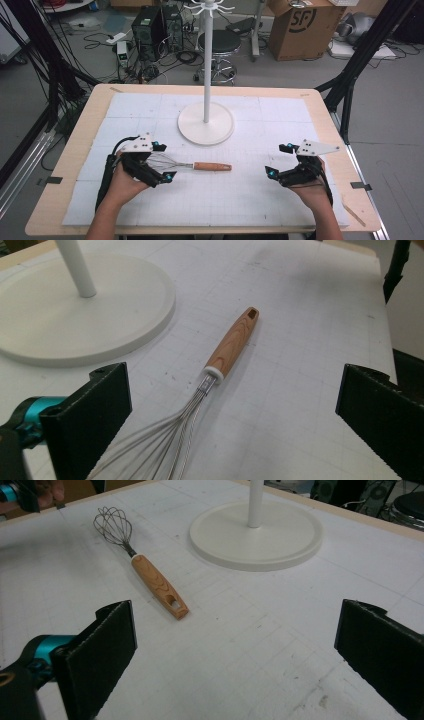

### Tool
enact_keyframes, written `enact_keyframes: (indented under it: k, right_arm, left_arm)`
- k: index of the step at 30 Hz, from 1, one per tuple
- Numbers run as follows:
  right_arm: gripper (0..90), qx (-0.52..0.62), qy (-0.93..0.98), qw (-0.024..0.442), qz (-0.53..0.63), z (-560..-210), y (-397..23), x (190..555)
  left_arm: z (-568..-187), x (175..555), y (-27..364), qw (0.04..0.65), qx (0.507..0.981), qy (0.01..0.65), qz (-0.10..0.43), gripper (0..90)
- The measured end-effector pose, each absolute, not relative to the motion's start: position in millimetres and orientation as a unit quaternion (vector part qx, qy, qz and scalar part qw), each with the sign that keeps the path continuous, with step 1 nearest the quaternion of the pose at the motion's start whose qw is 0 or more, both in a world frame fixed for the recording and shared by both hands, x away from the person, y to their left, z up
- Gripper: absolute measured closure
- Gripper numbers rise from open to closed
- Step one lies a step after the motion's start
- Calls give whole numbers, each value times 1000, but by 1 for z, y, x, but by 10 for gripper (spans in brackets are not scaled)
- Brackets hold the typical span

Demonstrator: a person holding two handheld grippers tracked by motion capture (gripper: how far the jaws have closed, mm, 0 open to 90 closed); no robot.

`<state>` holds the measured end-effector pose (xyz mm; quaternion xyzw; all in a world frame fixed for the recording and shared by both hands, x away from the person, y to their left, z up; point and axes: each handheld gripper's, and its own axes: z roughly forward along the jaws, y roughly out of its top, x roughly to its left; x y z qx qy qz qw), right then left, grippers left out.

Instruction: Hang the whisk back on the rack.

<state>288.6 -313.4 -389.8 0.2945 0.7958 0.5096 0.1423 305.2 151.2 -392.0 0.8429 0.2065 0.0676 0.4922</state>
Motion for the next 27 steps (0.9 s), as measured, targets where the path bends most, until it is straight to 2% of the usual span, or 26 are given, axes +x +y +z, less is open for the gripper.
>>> enact_keyframes:
  k: [13, 15, 22, 27]
  right_arm:
    - [26, 299, 795, 144, 507, -390, -317, 289]
    - [26, 300, 797, 141, 505, -391, -316, 289]
    - [27, 299, 799, 141, 502, -391, -314, 290]
    - [27, 297, 802, 140, 499, -392, -313, 290]
  left_arm:
    - [-391, 329, 103, 437, 876, 194, 54, 20]
    - [-397, 336, 91, 398, 895, 194, 53, 20]
    - [-403, 344, 66, 353, 918, 169, 63, 20]
    - [-414, 351, 49, 289, 941, 161, 65, 20]
